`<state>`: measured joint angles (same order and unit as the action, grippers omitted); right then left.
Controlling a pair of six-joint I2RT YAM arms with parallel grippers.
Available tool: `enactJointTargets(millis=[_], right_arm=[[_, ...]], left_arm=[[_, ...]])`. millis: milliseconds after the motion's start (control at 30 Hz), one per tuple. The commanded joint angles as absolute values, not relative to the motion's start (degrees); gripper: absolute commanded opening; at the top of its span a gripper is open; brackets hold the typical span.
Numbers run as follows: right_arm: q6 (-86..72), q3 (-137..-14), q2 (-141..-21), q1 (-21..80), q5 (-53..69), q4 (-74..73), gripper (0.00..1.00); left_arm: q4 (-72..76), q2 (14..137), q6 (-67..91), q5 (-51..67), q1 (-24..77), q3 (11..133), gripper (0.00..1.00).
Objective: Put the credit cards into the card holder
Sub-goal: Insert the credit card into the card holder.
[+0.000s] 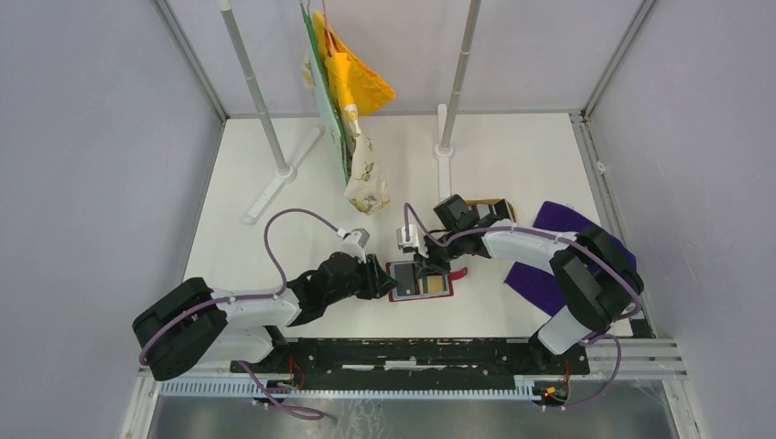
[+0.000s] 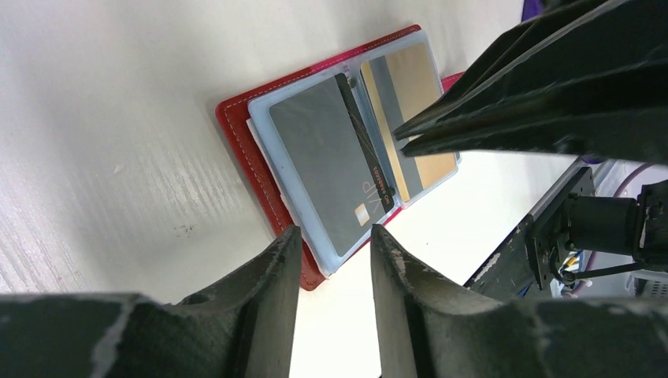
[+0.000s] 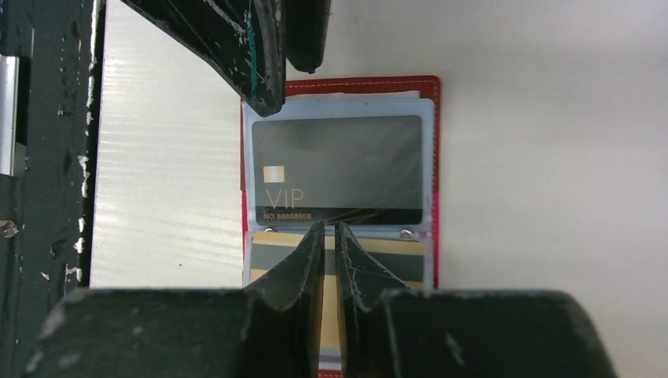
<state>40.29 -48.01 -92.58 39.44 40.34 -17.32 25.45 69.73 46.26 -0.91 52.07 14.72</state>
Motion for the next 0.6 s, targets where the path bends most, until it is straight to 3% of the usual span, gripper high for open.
enactJointTargets(millis=[0, 133, 567], right_arm=[[41.3, -48.0, -87.9, 37.7, 47.0, -17.2, 0.14], [40.8, -48.1, -90.0, 37.7, 45.2, -17.1, 0.13], [34.3, -47.7, -93.4, 39.4, 39.1, -13.0, 0.13]], left_arm=[[29.0, 69.9, 48.5, 1.1, 51.5, 15.3, 0.42], [29.4, 70.8, 48.7, 1.5, 51.5, 15.7, 0.37], [31.3, 73.6, 49.7, 2.5, 51.5, 16.3, 0.37]])
